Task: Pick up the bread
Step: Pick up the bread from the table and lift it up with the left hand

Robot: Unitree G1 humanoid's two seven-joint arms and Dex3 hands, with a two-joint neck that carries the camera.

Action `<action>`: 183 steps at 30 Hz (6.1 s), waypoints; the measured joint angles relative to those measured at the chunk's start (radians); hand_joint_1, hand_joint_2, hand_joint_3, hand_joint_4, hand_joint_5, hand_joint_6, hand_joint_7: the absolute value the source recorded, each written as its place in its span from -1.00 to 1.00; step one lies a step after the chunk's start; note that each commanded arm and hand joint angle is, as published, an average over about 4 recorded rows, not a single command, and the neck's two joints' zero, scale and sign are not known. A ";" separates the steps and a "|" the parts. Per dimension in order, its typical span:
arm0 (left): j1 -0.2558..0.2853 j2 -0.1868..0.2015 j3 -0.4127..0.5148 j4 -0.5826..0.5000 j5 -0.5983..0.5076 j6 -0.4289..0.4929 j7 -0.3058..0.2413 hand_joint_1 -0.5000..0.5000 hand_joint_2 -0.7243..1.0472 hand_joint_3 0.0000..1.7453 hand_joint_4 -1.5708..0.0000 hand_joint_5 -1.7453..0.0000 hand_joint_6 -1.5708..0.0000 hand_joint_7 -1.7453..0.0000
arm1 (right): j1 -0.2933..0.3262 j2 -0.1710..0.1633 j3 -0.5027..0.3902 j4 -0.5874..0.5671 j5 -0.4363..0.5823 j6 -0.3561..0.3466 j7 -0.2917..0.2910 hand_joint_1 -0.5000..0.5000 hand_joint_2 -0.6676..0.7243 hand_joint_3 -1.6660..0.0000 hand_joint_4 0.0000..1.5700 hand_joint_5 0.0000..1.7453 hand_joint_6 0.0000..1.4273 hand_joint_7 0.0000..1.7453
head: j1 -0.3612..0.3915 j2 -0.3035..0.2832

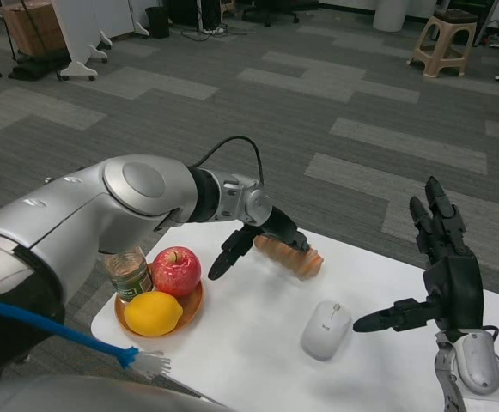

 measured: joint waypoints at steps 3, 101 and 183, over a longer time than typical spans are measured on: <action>0.011 0.000 0.053 0.000 0.039 0.002 -0.010 -0.72 -0.60 -0.90 1.00 1.00 1.00 0.92 | 0.002 0.000 -0.002 -0.001 0.000 0.000 0.000 -0.75 0.27 1.00 -1.00 -0.89 -1.00 -1.00 | -0.003 0.006; 0.130 -0.165 0.012 0.268 0.136 0.004 0.370 -0.82 -0.50 -0.90 1.00 1.00 1.00 0.90 | 0.011 0.009 0.017 -0.003 0.000 -0.004 0.000 -0.69 0.27 1.00 -1.00 -0.89 -1.00 -1.00 | -0.109 0.087; 0.285 0.033 0.699 0.040 0.449 0.078 -0.207 1.00 -0.60 -0.93 1.00 0.15 1.00 -0.28 | 0.043 0.005 0.015 -0.035 0.000 -0.005 -0.001 -0.67 0.18 1.00 -1.00 -0.78 -1.00 -1.00 | -0.069 0.055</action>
